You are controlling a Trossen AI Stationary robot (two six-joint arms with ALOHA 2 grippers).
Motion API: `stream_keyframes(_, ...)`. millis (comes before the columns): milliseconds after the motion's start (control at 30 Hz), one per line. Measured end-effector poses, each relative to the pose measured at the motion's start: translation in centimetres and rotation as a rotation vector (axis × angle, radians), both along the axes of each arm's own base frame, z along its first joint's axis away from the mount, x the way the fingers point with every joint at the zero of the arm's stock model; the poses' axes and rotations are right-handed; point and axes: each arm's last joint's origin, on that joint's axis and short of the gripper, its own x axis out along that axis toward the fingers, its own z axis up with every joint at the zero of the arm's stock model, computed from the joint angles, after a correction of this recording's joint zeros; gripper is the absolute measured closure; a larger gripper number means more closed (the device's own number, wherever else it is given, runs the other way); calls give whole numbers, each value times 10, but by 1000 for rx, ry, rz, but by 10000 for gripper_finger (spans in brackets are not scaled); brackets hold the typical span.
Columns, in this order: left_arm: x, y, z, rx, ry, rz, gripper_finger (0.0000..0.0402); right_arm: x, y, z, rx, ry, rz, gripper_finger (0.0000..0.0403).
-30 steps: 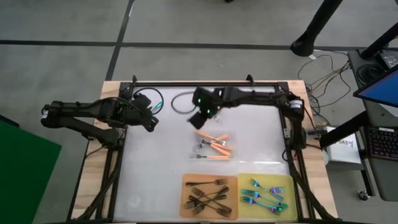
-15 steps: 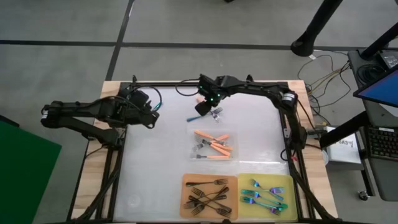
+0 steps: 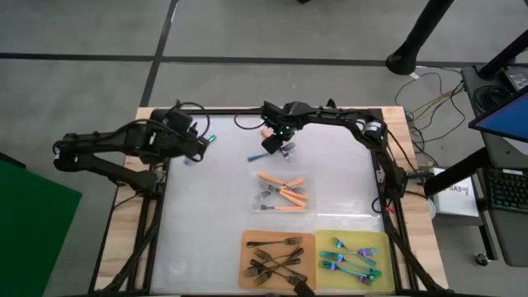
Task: Sort silverware by color (type)
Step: Put the orange fork into the transparent bin
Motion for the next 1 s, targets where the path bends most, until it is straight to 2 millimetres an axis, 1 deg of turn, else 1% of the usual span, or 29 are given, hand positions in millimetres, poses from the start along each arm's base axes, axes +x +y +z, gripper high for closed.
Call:
stream_keyframes(267, -3, 1, 18, 40, -22, -9, 312, 4, 0, -17, 13, 26, 1, 271)
stream_keyframes(400, -3, 1, 19, 41, -25, -10, 312, 6, -1, -26, 21, 44, -6, 269)
stream_keyframes(600, -2, 1, 18, 42, -13, -13, 312, 7, -1, -32, -1, 60, -11, 276)
stream_keyframes(733, -1, 1, 18, 46, -1, -19, 312, 8, -2, -32, -34, 73, -15, 297)
stream_keyframes(1000, -2, 1, 17, 46, 8, -18, 312, 8, -3, -32, -56, 72, 10, 368)
